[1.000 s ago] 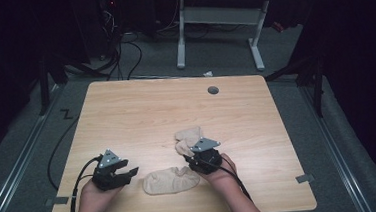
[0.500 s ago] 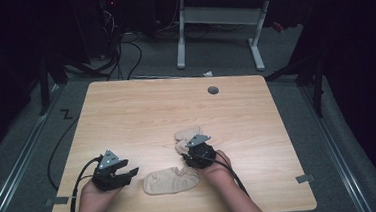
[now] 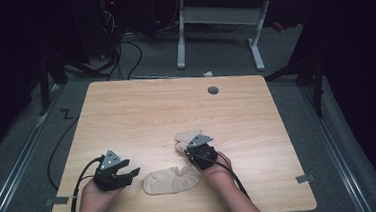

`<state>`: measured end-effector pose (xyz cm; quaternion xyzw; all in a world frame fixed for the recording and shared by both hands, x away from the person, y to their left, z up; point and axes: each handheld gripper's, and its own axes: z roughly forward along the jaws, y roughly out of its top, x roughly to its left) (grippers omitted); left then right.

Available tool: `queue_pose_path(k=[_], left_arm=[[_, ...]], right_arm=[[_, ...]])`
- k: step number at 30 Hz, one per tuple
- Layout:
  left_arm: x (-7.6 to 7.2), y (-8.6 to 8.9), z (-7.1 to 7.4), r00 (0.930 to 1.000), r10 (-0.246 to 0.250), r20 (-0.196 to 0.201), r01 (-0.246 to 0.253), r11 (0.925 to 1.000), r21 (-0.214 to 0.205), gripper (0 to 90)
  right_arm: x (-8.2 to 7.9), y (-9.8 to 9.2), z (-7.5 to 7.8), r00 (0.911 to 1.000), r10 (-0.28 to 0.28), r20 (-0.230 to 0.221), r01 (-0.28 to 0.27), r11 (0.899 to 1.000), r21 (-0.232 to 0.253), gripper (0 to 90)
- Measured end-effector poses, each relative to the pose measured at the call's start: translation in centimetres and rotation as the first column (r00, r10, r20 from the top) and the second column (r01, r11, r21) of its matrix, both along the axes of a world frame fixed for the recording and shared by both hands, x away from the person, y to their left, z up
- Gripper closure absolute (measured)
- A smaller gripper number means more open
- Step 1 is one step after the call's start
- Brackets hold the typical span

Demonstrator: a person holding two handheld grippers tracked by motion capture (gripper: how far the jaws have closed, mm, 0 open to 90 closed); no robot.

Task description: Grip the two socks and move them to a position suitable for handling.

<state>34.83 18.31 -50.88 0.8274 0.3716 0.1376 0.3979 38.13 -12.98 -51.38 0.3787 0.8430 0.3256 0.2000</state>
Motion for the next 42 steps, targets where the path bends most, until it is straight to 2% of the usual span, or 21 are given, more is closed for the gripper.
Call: queue_pose_path(k=[6,9,13,17,19,22,26,31,37,42], left_arm=[[0.0,-0.2,0.0,1.0,-0.004,-0.001,0.004,1.0,-0.002,46.3],[-0.1,-0.2,0.0,1.0,-0.006,0.001,0.006,1.0,0.0,46.3],[-0.1,-0.3,0.0,1.0,-0.008,0.0,0.008,1.0,0.002,46.3],[-0.1,-0.3,0.0,1.0,-0.01,-0.002,0.01,0.9999,0.006,46.3],[-0.1,-0.3,-0.1,0.9999,-0.012,-0.005,0.012,0.9999,0.007,46.3],[-0.2,-0.4,-0.1,0.9999,-0.015,-0.004,0.015,0.9999,0.006,46.3],[-0.2,-0.3,-0.1,0.9998,-0.017,-0.004,0.017,0.9998,0.007,46.3],[-0.1,-0.3,-0.1,0.9999,-0.016,-0.005,0.016,0.9998,0.007,46.3],[-0.2,-0.4,-0.1,0.9998,-0.019,-0.006,0.019,0.9998,0.007,46.2],[-0.2,-0.4,-0.1,0.9998,-0.02,-0.005,0.02,0.9998,0.009,46.2]], right_arm=[[-1.7,0.0,2.6,0.9979,0.005,0.064,-0.009,0.998,0.068,83.1],[-1.7,-0.1,3.4,0.9966,-0.003,0.083,-0.004,0.996,0.089,83.0],[-0.6,-0.6,4.3,0.9949,-0.04,0.093,0.028,0.992,0.126,83.0],[0.9,-1.2,4.7,0.9925,-0.08,0.093,0.067,0.988,0.139,83.0],[1.8,-1.5,4.6,0.9909,-0.096,0.094,0.084,0.989,0.122,83.0],[3.6,-2.4,4.2,0.9873,-0.144,0.066,0.135,0.983,0.123,82.9],[5.5,-3.9,3.5,0.9766,-0.212,0.036,0.206,0.971,0.12,82.8],[7.1,-5.6,2.3,0.9614,-0.275,0.008,0.273,0.956,0.105,82.2],[7.7,-7.2,1.2,0.9471,-0.32,-0.018,0.321,0.944,0.076,81.5],[7.6,-8.1,0.7,0.9424,-0.333,-0.03,0.334,0.941,0.049,80.4]])
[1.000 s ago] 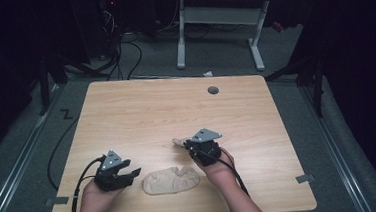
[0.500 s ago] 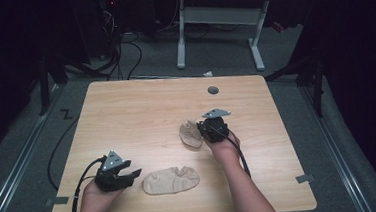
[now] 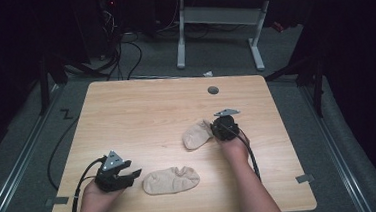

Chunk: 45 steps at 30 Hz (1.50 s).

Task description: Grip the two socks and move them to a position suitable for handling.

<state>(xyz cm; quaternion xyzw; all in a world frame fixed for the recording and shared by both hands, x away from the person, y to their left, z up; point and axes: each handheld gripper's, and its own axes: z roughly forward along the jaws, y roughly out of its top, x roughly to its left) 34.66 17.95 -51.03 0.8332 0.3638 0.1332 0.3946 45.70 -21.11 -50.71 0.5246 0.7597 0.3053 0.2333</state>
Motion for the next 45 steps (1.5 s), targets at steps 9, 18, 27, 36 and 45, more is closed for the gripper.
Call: queue_pose_path(k=[9,18,27,36,45], left_arm=[[0.0,-0.1,-0.1,1.0,0.0,0.0,0.0,1.0,0.001,46.2],[0.0,-0.2,-0.1,1.0,-0.002,0.003,0.002,1.0,0.006,46.2],[0.0,-0.1,-0.2,1.0,0.004,0.0,-0.004,1.0,0.009,46.2],[0.0,-0.2,-0.2,1.0,0.004,0.002,-0.004,0.9999,0.01,46.3],[0.0,-0.3,-0.2,1.0,0.002,0.003,-0.002,1.0,0.008,46.6]], right_arm=[[-0.6,-0.5,0.6,0.9999,-0.003,0.015,0.003,1.0,-0.026,63.3],[-1.9,1.7,1.3,0.9921,0.107,0.065,-0.099,0.989,-0.108,86.9],[-1.3,1.8,-1.1,0.9949,0.098,-0.025,-0.1,0.989,-0.109,87.3],[-3.2,3.1,-1.6,0.99,0.141,-0.005,-0.141,0.987,-0.083,87.3],[-5.5,6.8,-1.8,0.9708,0.24,0.003,-0.239,0.968,-0.07,87.2]])
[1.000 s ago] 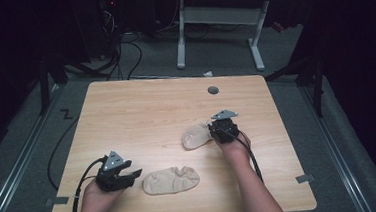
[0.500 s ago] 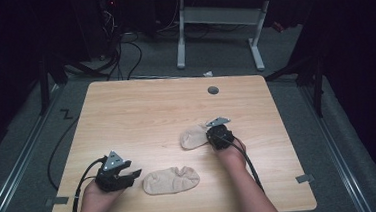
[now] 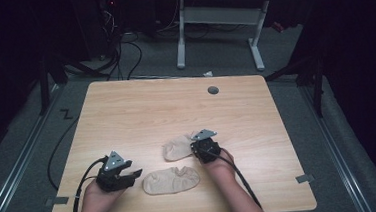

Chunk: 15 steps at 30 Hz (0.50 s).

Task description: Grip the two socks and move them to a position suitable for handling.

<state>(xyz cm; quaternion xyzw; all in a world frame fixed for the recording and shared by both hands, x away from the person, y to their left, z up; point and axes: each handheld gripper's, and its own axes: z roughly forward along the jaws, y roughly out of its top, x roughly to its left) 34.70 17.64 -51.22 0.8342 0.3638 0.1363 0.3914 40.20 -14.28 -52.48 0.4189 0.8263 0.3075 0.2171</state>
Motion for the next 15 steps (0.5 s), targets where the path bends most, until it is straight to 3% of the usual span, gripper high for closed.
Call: queue_pose_path(k=[5,8,10,13,15], left_arm=[[-0.1,-0.2,0.0,1.0,-0.006,0.0,0.006,1.0,-0.004,46.7],[-0.1,-0.4,0.1,0.9999,-0.013,0.006,0.013,0.9999,-0.006,46.8],[-0.1,-0.6,0.1,0.9998,-0.016,0.009,0.016,0.9999,-0.007,46.8],[0.1,-1.1,0.2,0.9996,-0.006,0.027,0.007,0.9999,-0.014,47.0],[0.5,-1.6,0.3,0.9996,0.005,0.027,-0.004,0.9988,-0.049,47.2]], right_arm=[[-1.3,2.1,-0.1,0.998,0.061,0.016,-0.061,0.998,-0.002,87.1],[-1.5,2.6,-0.1,0.997,0.075,0.02,-0.075,0.997,-0.011,86.0],[-1.6,2.4,0.1,0.9967,0.077,0.026,-0.078,0.997,0.012,81.3],[-2.0,1.3,1.1,0.9962,0.034,0.08,-0.038,0.998,0.053,80.4],[-2.2,0.3,1.7,0.9945,0.0,0.105,-0.008,0.997,0.072,80.5]])
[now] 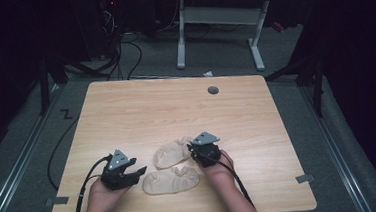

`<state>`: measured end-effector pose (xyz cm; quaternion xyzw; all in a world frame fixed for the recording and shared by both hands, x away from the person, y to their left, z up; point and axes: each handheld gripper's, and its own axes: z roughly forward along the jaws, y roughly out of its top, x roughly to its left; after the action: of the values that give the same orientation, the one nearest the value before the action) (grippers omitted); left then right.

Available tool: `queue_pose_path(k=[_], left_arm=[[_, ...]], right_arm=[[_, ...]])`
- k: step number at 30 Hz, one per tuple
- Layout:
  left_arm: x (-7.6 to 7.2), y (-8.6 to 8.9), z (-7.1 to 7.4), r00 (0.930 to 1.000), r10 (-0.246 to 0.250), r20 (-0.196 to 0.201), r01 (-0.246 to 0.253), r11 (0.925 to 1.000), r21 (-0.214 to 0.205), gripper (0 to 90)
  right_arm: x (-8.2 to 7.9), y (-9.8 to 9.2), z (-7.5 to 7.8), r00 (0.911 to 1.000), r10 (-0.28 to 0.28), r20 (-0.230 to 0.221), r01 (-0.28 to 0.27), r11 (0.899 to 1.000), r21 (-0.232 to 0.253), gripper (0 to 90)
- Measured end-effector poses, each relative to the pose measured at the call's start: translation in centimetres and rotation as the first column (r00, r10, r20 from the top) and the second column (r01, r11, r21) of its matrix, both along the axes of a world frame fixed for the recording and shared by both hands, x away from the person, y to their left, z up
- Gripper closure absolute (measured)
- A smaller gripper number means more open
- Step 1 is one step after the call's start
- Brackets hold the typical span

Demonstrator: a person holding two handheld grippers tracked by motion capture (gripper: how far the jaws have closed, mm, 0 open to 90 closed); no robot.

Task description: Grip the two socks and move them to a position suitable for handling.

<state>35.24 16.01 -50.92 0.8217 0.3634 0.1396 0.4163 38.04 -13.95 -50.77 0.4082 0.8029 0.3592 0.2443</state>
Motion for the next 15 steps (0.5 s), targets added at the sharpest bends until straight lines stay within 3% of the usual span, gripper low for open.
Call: queue_pose_path(k=[3,6,8,11,15], left_arm=[[0.6,-1.0,0.1,1.0,-0.005,-0.008,0.005,0.9996,-0.028,48.2],[1.2,-2.2,0.2,1.0,-0.01,0.0,0.01,0.9998,-0.02,51.0],[2.0,-3.1,0.1,0.9997,-0.007,-0.023,0.006,0.9994,-0.033,55.2],[2.9,-3.9,-0.5,0.9987,0.008,-0.049,-0.008,1.0,0.0,60.6],[3.7,-4.0,-1.5,0.9966,0.02,-0.08,-0.017,0.9993,0.033,74.6]], right_arm=[[0.2,-1.5,0.2,0.9989,-0.042,0.022,0.042,0.999,0.012,85.2],[0.6,-1.9,-0.3,0.9986,-0.051,0.01,0.051,0.999,0.001,89.8],[1.2,-1.9,-0.8,0.999,-0.044,-0.003,0.044,0.999,0.0,89.9],[1.8,-1.5,-1.3,0.9994,-0.028,-0.022,0.027,1.0,-0.009,89.9],[2.0,-1.2,-2.0,0.9984,-0.018,-0.054,0.016,0.999,-0.034,89.9]])
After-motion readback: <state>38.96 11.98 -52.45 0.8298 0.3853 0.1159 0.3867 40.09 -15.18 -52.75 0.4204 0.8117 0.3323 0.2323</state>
